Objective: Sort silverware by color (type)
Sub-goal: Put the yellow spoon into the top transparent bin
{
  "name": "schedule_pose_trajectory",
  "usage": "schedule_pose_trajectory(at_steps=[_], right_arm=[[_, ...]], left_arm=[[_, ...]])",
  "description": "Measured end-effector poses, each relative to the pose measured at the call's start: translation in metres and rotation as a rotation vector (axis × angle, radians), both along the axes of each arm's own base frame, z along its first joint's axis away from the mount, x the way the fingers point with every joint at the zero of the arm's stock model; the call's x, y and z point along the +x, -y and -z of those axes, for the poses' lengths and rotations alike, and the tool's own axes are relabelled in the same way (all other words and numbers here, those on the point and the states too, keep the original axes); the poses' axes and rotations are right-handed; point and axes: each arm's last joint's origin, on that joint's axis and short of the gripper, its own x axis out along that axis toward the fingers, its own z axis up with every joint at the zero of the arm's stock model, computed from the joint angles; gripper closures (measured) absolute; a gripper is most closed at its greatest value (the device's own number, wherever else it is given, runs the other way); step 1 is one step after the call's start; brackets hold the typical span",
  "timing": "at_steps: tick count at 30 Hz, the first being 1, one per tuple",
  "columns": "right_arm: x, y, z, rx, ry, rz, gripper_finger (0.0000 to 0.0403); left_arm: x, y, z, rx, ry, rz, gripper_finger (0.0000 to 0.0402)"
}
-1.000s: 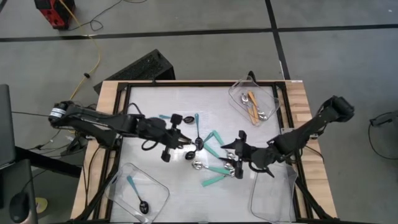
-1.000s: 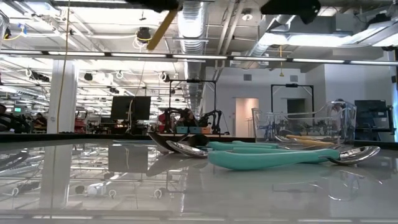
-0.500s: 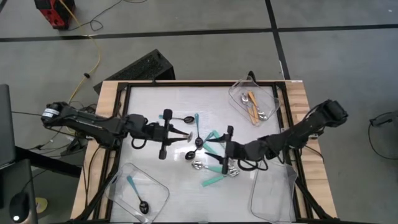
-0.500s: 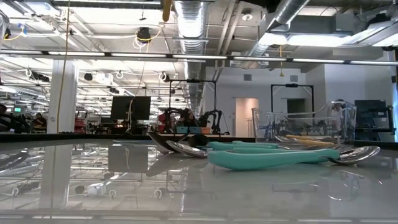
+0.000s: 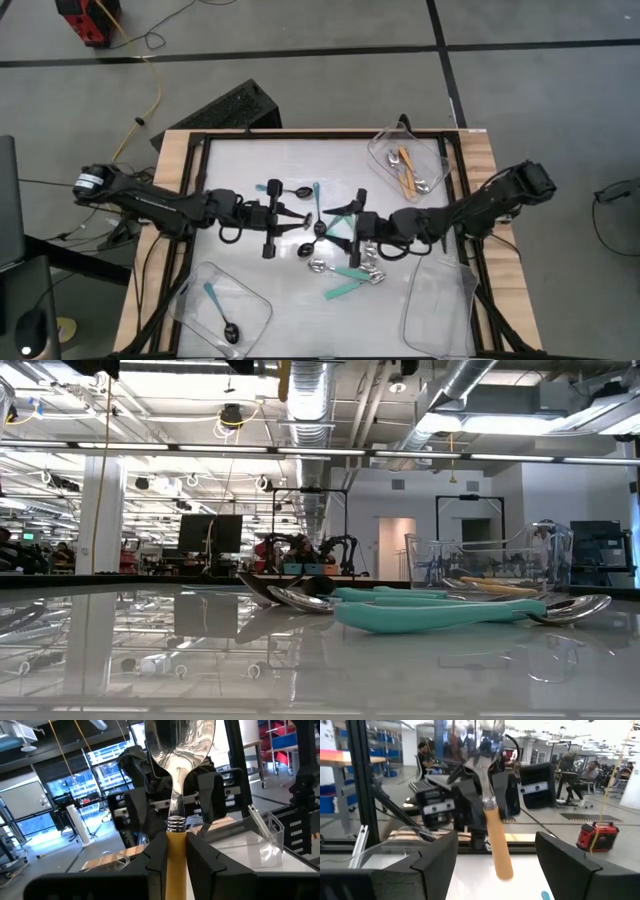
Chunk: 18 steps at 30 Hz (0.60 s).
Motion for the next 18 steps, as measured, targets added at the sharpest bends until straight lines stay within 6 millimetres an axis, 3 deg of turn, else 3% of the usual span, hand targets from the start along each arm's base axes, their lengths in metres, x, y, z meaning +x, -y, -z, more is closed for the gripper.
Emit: schedule_pose_trajectory(at_steps=[18], right_arm=[[0.007, 0.009, 0.0, 0.001, 0.057, -0.027, 0.011]], left_arm=[[0.018, 0.0, 0.02, 0.018, -0.017, -0.047, 0.0365]])
